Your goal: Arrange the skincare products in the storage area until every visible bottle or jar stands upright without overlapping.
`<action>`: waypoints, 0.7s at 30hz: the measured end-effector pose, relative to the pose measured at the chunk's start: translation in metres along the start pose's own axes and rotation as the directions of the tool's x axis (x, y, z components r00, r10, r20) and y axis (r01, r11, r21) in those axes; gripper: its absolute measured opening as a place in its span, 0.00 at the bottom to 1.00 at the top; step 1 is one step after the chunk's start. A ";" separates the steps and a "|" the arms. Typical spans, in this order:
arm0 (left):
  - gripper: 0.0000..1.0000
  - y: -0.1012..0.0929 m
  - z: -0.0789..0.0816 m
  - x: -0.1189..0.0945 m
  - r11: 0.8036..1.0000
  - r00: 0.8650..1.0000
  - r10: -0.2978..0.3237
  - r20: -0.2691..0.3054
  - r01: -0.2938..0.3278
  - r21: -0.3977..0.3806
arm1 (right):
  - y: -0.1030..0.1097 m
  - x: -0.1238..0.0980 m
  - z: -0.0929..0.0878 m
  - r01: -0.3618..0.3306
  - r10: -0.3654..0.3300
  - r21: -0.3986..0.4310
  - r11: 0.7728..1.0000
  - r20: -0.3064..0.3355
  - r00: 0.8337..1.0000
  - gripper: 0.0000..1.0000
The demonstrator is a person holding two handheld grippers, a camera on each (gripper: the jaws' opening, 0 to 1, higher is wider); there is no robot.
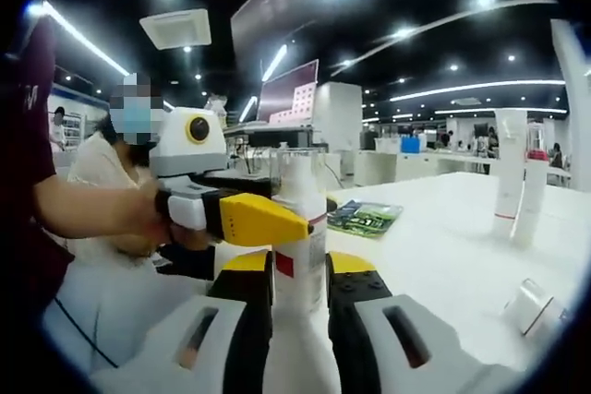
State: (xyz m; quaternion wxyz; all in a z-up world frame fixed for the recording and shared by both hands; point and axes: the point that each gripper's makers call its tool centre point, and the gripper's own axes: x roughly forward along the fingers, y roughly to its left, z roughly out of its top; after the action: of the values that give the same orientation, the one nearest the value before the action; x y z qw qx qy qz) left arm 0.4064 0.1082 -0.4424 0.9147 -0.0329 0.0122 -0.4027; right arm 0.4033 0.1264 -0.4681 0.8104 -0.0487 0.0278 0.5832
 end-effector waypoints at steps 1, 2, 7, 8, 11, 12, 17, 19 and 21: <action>0.22 0.000 0.000 0.000 1.000 1.000 0.002 0.000 -0.002 0.001 | 0.000 0.000 0.000 0.001 -0.001 -0.001 1.000 0.000 1.000 0.21; 0.22 0.001 0.000 0.000 1.000 1.000 0.007 0.002 -0.007 -0.003 | -0.001 0.000 0.000 0.003 -0.003 0.000 1.000 -0.002 1.000 0.21; 0.22 0.002 -0.002 -0.003 0.999 0.998 0.039 0.047 -0.038 -0.012 | 0.001 0.000 0.000 0.010 -0.010 -0.022 1.000 -0.003 1.000 0.19; 0.22 0.001 -0.002 -0.004 0.999 0.997 0.040 0.062 -0.038 -0.030 | 0.001 0.000 0.000 0.010 -0.010 -0.027 1.000 -0.003 1.000 0.19; 0.22 0.001 -0.006 -0.005 0.998 0.997 0.050 0.061 -0.048 -0.038 | 0.002 0.001 0.000 0.010 -0.010 -0.042 0.999 -0.001 1.000 0.19; 0.22 0.002 -0.009 -0.005 0.998 0.997 0.054 0.054 -0.051 -0.040 | 0.002 0.001 -0.002 0.013 -0.014 -0.053 0.999 -0.015 1.000 0.18; 0.23 0.006 -0.009 -0.007 0.996 0.995 0.067 0.076 -0.062 -0.069 | 0.002 0.003 -0.002 0.016 -0.017 -0.062 0.998 -0.015 1.000 0.17; 0.23 0.007 -0.011 -0.007 0.996 0.995 0.065 0.078 -0.060 -0.067 | 0.003 0.005 -0.005 0.011 -0.013 -0.062 0.998 -0.031 0.999 0.18; 0.23 0.005 -0.010 -0.005 0.996 0.995 0.047 0.086 -0.041 -0.075 | 0.004 0.007 -0.008 0.014 -0.018 -0.083 0.996 -0.048 0.999 0.19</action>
State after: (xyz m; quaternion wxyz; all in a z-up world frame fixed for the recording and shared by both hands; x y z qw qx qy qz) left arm 0.4062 0.1152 -0.4525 0.9212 -0.0839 -0.0125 -0.3798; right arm 0.4023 0.1335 -0.4769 0.8115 -0.0967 0.0230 0.5758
